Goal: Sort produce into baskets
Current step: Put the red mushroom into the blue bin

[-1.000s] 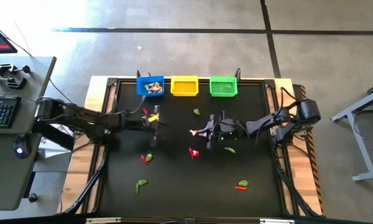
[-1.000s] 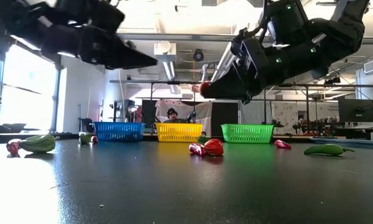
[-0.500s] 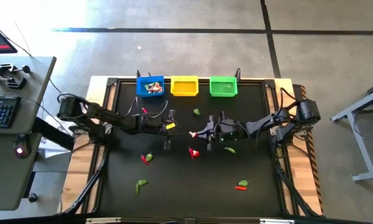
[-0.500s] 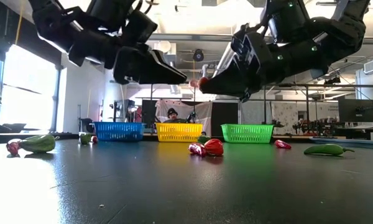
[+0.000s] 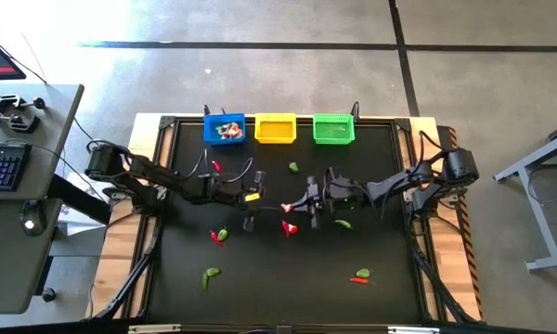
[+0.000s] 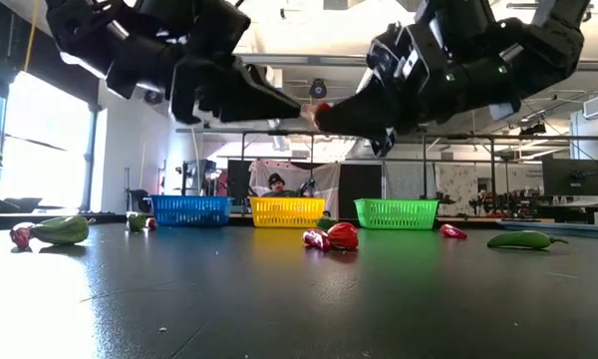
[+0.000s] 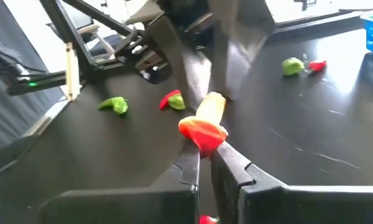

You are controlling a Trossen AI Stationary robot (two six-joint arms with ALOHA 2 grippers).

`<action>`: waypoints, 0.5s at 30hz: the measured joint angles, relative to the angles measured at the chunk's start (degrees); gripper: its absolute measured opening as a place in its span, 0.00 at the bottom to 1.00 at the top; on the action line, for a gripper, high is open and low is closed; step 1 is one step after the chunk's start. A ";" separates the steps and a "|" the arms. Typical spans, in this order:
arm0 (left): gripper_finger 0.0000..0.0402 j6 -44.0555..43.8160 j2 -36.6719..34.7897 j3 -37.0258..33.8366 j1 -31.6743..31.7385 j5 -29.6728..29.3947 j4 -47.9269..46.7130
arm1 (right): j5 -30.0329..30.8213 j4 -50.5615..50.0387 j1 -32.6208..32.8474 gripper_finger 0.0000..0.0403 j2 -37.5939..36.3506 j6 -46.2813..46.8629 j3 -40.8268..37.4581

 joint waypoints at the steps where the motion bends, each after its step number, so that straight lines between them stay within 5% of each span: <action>1: 0.23 0.00 0.00 0.48 -0.21 -0.09 -0.04 | -0.03 -0.32 0.28 0.01 0.01 -0.38 0.69; 15: 0.21 1.02 -0.02 0.86 -2.14 -1.49 -1.12 | 0.08 -4.49 1.49 0.01 -0.04 -1.74 3.89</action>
